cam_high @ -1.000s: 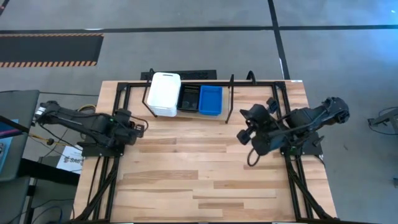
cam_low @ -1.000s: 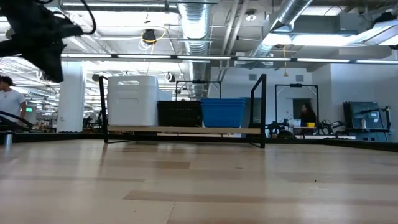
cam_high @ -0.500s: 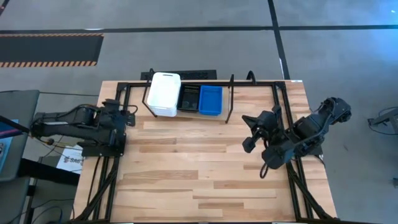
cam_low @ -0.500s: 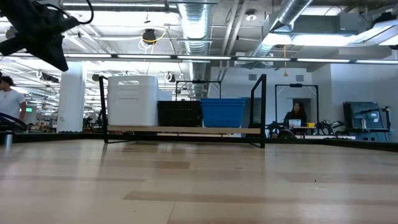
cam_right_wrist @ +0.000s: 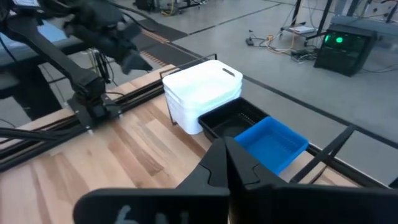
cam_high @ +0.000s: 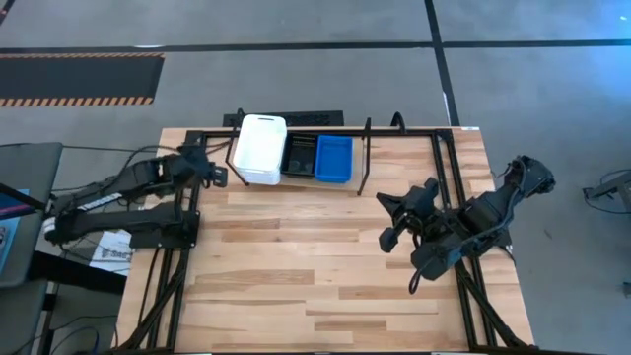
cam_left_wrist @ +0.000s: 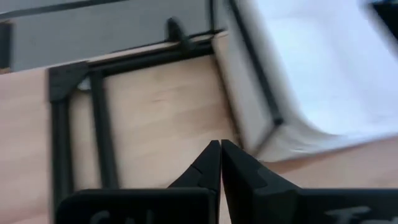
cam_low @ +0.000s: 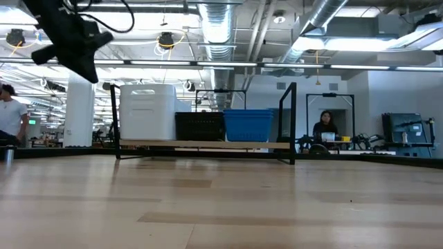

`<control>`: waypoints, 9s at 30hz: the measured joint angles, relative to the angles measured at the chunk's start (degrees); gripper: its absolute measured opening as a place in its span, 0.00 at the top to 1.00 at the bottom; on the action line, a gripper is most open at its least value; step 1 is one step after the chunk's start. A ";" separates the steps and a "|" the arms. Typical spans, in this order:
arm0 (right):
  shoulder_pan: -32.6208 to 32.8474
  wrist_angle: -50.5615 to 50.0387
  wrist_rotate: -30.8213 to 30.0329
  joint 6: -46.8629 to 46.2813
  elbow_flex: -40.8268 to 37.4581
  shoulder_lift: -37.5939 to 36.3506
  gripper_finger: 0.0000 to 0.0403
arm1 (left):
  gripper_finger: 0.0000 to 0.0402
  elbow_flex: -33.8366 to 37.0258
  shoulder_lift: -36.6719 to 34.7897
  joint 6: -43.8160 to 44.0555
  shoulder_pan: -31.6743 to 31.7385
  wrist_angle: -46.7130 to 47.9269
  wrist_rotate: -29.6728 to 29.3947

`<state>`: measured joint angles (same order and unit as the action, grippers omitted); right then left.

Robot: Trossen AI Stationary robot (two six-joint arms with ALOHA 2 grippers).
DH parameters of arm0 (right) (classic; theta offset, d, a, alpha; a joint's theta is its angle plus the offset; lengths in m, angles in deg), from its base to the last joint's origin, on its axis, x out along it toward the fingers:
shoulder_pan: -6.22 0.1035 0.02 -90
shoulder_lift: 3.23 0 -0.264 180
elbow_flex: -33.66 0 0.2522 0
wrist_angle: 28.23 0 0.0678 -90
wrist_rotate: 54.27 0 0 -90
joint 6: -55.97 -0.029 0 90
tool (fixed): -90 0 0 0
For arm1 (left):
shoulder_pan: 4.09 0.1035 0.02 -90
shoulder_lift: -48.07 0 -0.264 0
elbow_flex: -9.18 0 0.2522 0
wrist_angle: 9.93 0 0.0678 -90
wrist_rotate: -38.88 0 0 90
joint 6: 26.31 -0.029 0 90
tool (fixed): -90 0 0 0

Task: Stack baskets on shelf by color
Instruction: Adjust the shelf, then return to Home Position

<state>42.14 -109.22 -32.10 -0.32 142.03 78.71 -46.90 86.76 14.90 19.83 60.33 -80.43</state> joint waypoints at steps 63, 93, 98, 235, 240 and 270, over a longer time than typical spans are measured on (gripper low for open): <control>6.13 -3.37 -1.49 0.22 -0.22 -0.98 1.00 | 1.00 -0.04 14.24 -6.23 3.81 -24.02 24.17; 28.12 -22.81 -22.17 -31.96 -16.83 -15.81 1.00 | 1.00 20.70 -28.18 -13.11 -22.92 -37.18 31.17; 25.86 -22.77 -22.18 -34.80 -21.65 -18.06 1.00 | 1.00 23.88 -37.50 -13.77 -22.92 -36.55 31.68; 18.92 -22.75 -22.16 -2.87 -48.66 -81.37 0.99 | 1.00 29.86 -38.46 -22.02 -22.86 -33.04 19.42; 19.21 -22.35 -22.18 -1.14 -47.69 -81.40 0.99 | 1.00 29.86 -38.46 -23.45 -22.86 -32.69 19.44; 23.48 -21.72 -22.16 -2.11 -49.57 -81.38 0.99 | 1.00 29.86 -38.46 -23.72 -22.87 -31.53 18.89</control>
<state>65.62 -130.94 -54.26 -2.43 92.46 -2.67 -17.05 48.30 -8.83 -3.04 28.81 -61.54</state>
